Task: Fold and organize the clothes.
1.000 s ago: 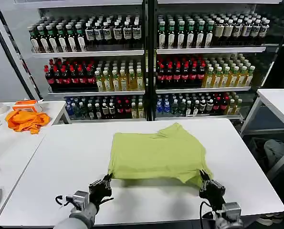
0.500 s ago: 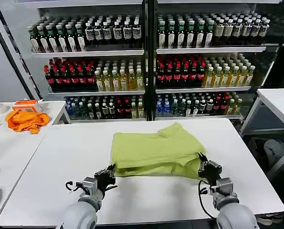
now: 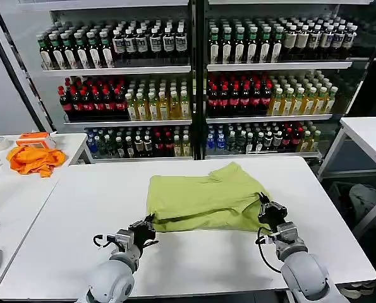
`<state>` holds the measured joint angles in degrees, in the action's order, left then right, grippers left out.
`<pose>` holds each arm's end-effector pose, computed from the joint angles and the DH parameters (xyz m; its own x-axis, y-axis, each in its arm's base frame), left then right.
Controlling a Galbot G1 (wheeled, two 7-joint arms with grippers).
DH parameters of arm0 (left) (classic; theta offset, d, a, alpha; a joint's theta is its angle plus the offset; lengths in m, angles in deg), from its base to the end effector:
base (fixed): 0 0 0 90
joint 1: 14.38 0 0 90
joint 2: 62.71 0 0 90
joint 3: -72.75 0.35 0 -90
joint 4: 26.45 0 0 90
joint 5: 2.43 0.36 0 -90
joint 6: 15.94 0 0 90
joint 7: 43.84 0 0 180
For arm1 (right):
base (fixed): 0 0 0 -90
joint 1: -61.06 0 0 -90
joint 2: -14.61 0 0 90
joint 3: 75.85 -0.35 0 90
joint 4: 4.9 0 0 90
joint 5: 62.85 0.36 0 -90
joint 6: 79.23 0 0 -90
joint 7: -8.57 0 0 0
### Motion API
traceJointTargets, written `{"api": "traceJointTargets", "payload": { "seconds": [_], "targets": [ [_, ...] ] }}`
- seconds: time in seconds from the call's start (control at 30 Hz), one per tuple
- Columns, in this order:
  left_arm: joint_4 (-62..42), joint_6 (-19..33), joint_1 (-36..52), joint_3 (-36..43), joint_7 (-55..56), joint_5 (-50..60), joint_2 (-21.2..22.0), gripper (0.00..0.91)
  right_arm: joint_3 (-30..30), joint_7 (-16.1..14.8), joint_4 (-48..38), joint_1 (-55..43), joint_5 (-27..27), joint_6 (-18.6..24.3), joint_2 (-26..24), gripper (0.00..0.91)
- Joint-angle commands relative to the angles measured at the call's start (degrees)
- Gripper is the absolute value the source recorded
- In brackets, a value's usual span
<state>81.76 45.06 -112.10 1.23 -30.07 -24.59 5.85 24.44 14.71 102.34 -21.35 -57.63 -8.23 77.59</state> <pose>0.2864 -0.0141 -0.3019 -0.8839 0.1632 0.4383 0.1933 0.9808 0.0247 0.3030 -0.0558 -0.2872 -0.9746 -0.0735 0.2113 -0.1475 0.9212 -0.3600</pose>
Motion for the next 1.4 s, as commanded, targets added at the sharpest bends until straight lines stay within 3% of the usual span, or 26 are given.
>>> {"api": "traceJointTargets", "payload": {
  "seconds": [0.03,0.37,0.7,0.77,0.8,0.83,0.87,0.9,0.93,1.4],
  "targets": [
    [-0.67,0.06,0.52,0.2,-0.14,0.16,0.25,0.907,0.71,-0.01,-1.59,-1.06,-2.61,0.15,-0.15,0.907],
    [0.37,0.16,-1.78,-0.55,0.05,0.14,0.8,0.907,-3.98,1.8,3.04,4.34,-2.73,-0.72,1.94,0.907],
    [-0.1,0.09,-2.74,-0.44,0.43,-0.14,1.79,0.907,-7.94,4.95,9.28,15.75,6.04,-6.97,5.14,0.907],
    [-0.18,0.08,-2.64,-0.16,0.46,-0.14,1.81,0.322,-7.99,5.44,9.63,16.53,8.23,-8.07,5.79,0.907],
    [-0.26,0.1,-2.49,-0.06,0.46,-0.14,1.81,0.232,-8.01,5.71,9.5,16.48,9.3,-8.82,6.03,0.846],
    [-0.36,0.16,-2.39,0.02,0.49,-0.16,1.8,0.181,-8.05,5.98,9.1,16.22,10.45,-9.67,6.16,0.645],
    [-0.48,0.26,-2.28,0.06,0.55,-0.18,1.8,0.101,-8.06,6.04,8.84,16.14,10.93,-9.86,6.16,0.181],
    [-0.6,0.44,-2.15,0.09,0.6,-0.21,1.79,0.091,-7.98,6.44,7.95,15.46,12.25,-10.72,6.18,0.06],
    [-0.63,0.57,-2.08,0.12,0.6,-0.2,1.76,0.081,-7.85,6.5,7.34,15.16,13.37,-10.81,6.08,0.0],
    [-1.36,1.6,-2.14,0.46,0.35,-1.85,1.05,0.02,-7.17,7.45,5.71,13.79,17.02,-11.55,6.39,0.0]
  ]
}}
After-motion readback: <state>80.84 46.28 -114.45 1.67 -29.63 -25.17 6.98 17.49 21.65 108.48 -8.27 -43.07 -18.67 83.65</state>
